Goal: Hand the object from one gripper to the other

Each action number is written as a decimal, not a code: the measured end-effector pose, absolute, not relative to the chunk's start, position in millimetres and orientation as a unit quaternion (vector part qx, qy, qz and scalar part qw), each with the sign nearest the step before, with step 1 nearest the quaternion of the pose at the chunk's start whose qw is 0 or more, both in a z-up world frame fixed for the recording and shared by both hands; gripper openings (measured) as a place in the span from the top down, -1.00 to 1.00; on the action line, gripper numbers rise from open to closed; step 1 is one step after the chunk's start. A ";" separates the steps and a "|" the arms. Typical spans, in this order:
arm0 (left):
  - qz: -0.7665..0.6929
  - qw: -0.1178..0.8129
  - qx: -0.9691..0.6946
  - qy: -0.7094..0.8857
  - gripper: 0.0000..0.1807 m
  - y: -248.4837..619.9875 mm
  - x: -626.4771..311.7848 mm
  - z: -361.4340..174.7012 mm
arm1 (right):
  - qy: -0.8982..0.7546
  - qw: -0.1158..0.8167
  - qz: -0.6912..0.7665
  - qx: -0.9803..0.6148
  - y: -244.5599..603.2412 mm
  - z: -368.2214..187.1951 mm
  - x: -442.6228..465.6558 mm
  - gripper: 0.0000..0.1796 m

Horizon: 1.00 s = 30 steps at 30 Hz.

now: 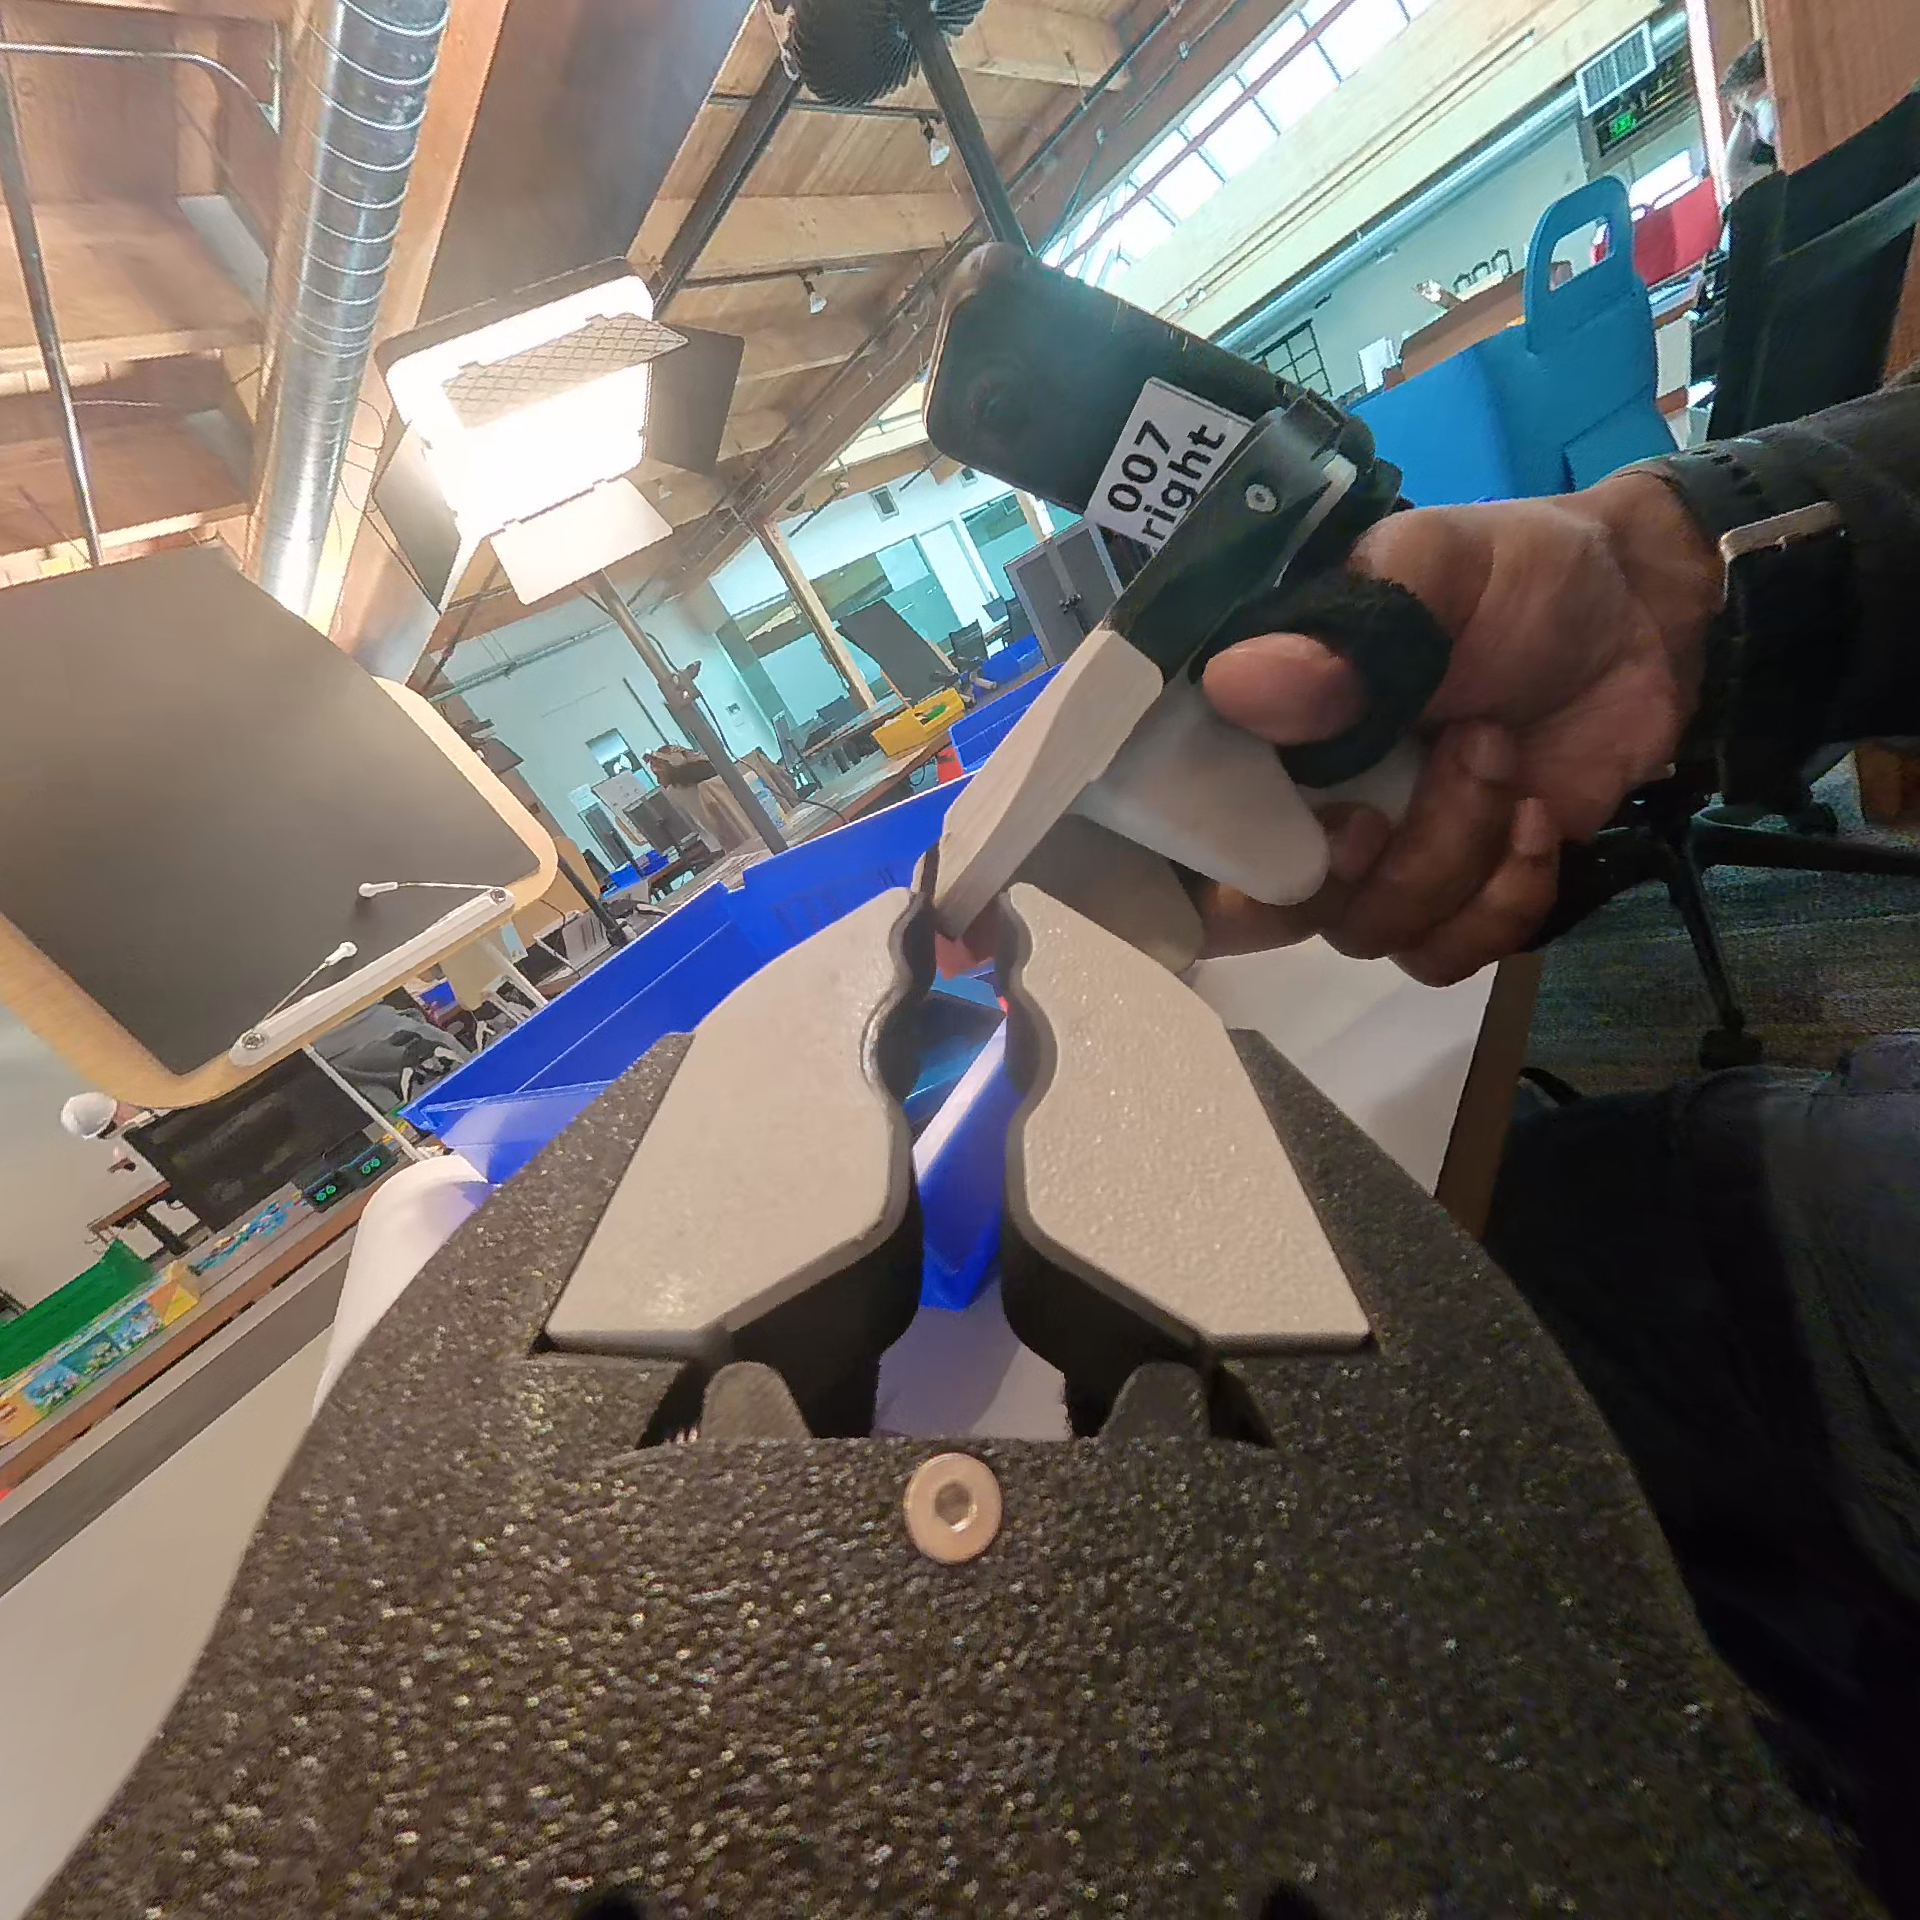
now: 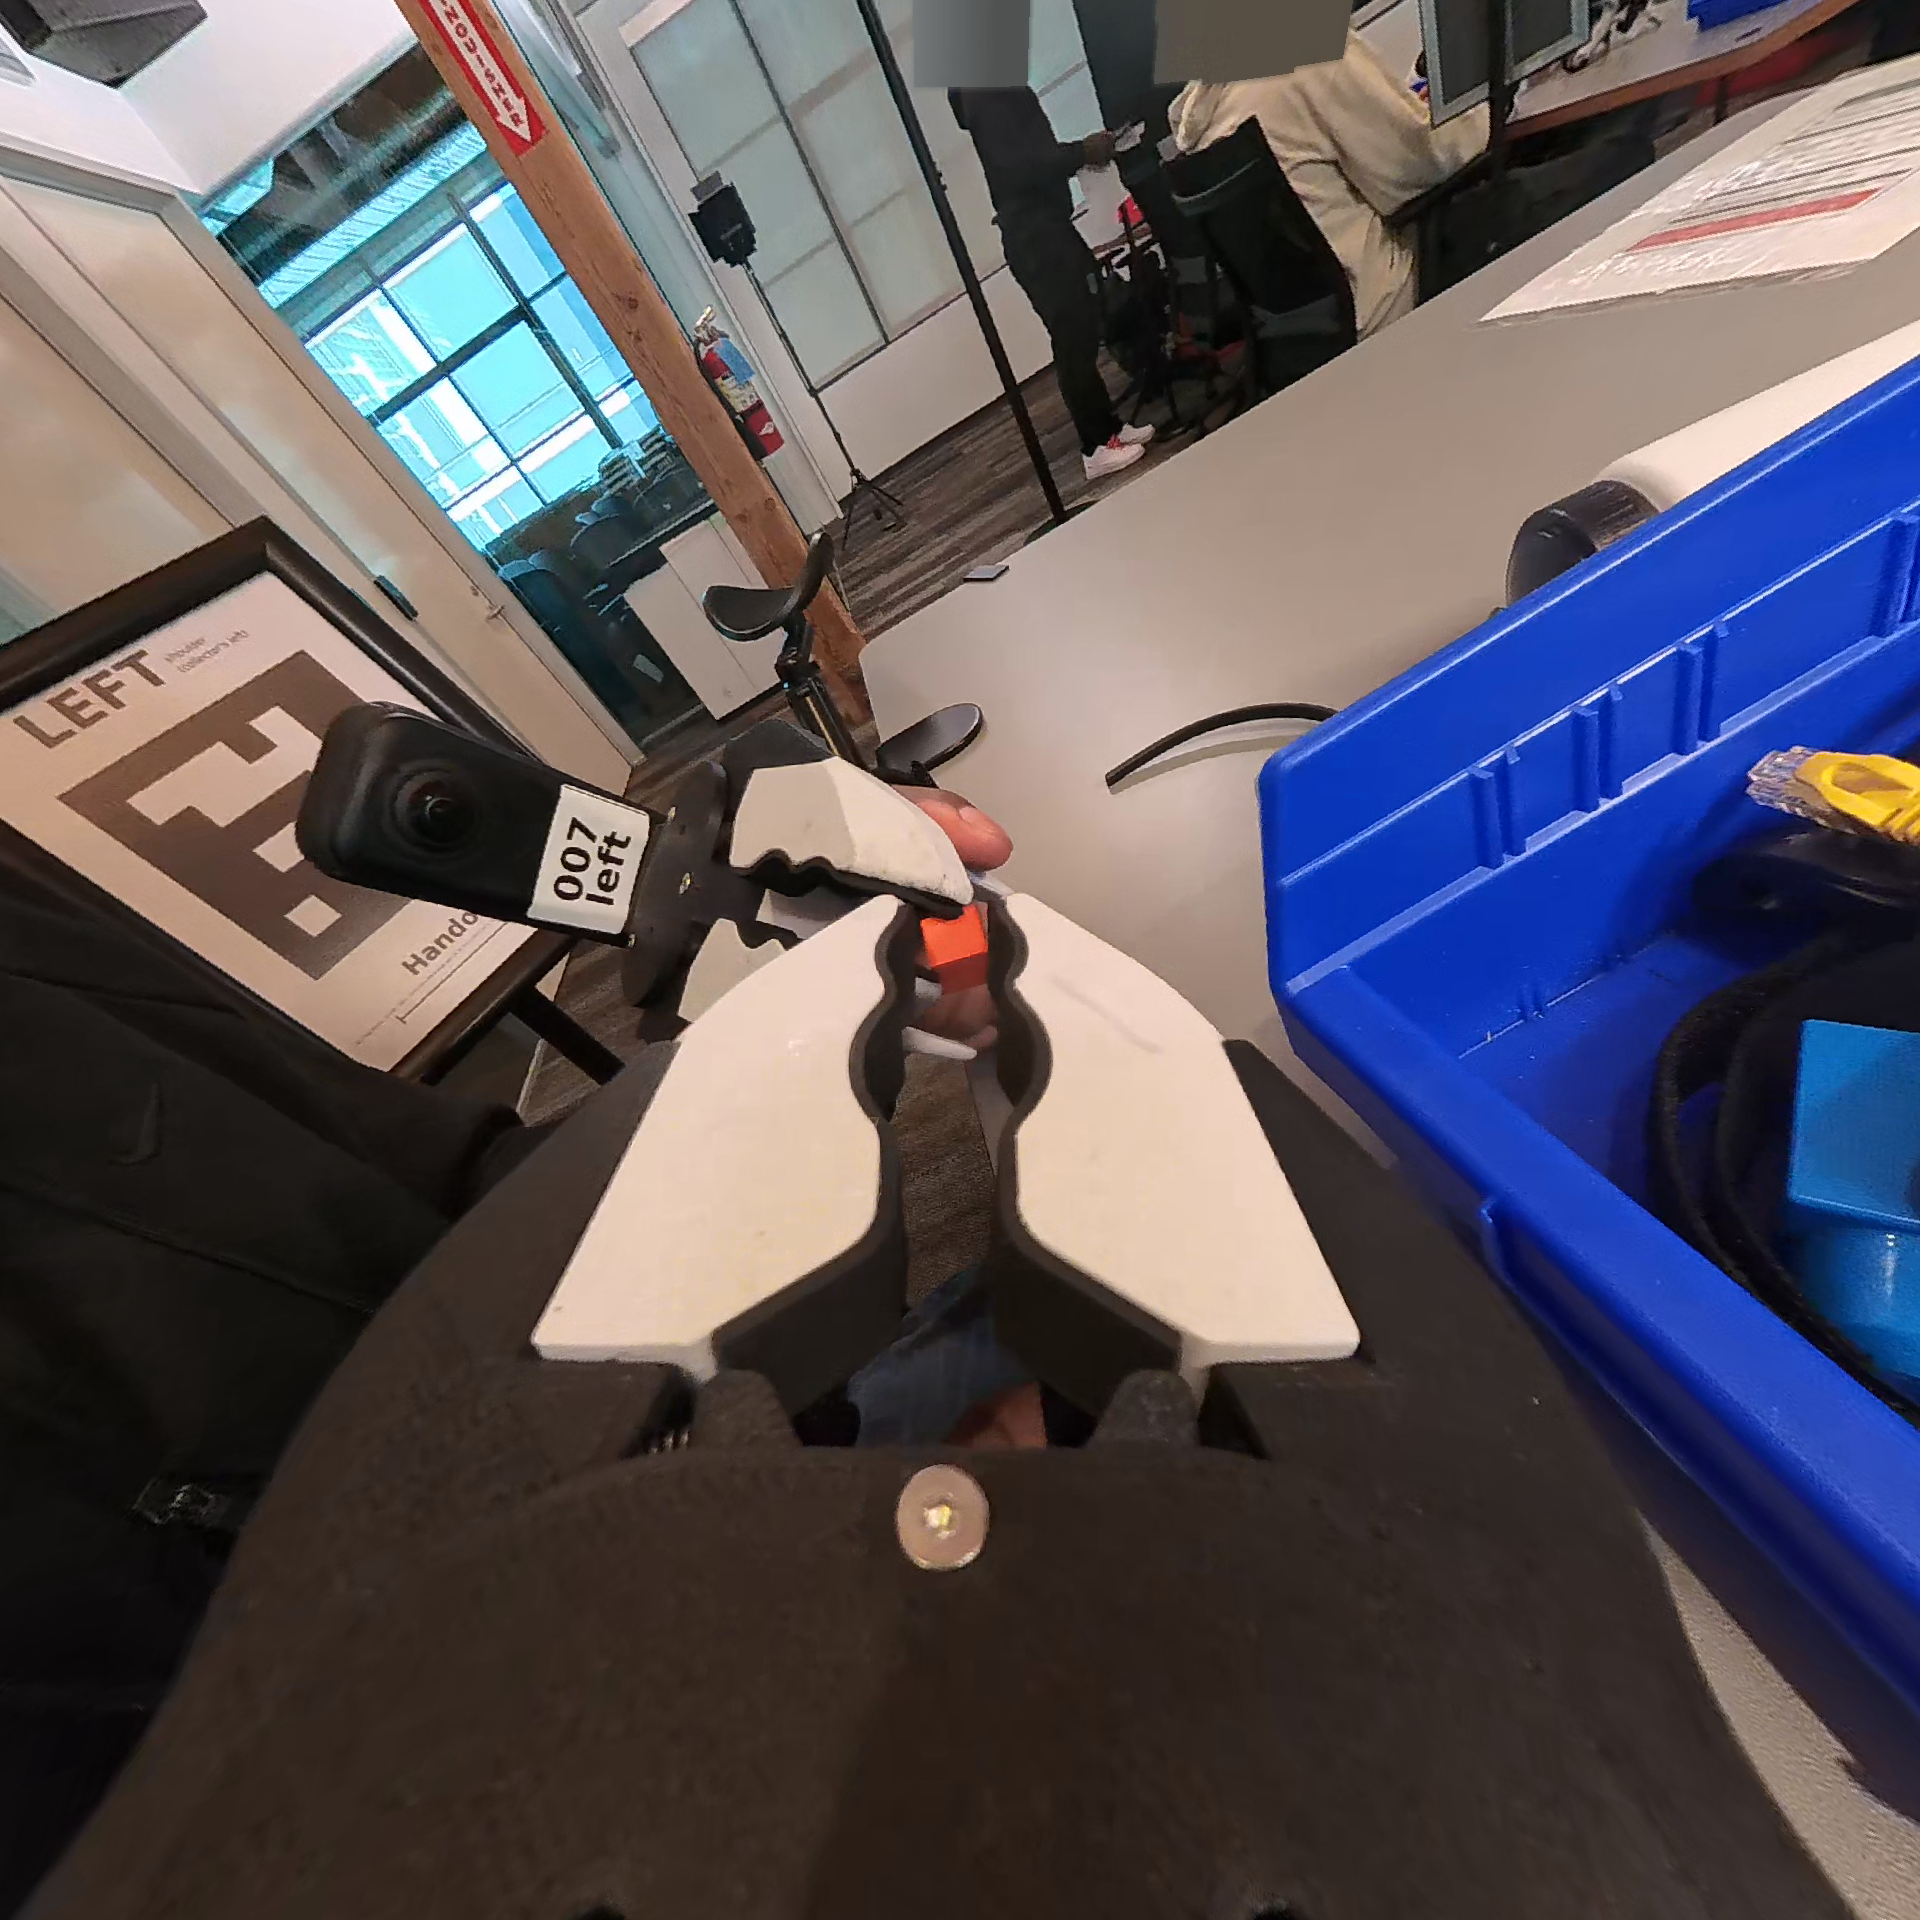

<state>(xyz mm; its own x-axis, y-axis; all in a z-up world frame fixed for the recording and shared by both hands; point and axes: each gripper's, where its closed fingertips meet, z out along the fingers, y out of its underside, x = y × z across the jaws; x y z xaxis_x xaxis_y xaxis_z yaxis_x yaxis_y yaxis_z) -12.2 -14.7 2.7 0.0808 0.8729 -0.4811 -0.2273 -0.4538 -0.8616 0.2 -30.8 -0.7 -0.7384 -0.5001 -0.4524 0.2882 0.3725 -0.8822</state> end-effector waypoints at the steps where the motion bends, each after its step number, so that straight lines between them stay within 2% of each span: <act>1: 0.620 0.443 -0.586 -0.276 0.88 -14.9 -12.5 2.4 | 0.748 0.355 -0.556 -0.070 -31.0 -0.9 -0.3 0.86; 18: 0.620 0.435 -0.587 -0.285 0.90 -17.2 -14.5 0.8 | 0.747 0.374 -0.548 -0.056 -34.0 -3.3 -4.1 0.81; 30: 0.620 0.437 -0.589 -0.281 0.90 -16.6 -13.6 0.8 | 0.734 0.435 -0.520 -0.040 -33.6 -5.0 -1.9 0.78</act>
